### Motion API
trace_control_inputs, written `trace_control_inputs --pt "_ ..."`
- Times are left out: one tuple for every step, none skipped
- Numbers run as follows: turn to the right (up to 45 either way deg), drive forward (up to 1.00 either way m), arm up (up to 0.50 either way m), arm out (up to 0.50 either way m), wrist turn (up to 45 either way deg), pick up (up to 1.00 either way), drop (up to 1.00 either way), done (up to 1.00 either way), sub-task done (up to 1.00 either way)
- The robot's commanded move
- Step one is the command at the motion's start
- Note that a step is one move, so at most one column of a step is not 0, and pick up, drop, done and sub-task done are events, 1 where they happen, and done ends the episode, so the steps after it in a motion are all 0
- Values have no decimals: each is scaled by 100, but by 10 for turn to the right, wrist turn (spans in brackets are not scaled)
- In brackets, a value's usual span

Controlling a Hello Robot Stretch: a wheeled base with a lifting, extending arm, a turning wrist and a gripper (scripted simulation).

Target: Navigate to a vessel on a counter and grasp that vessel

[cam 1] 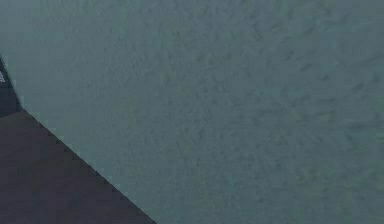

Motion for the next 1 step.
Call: trace_control_inputs --pt "0 0 0 42 0 0 0 0 0"
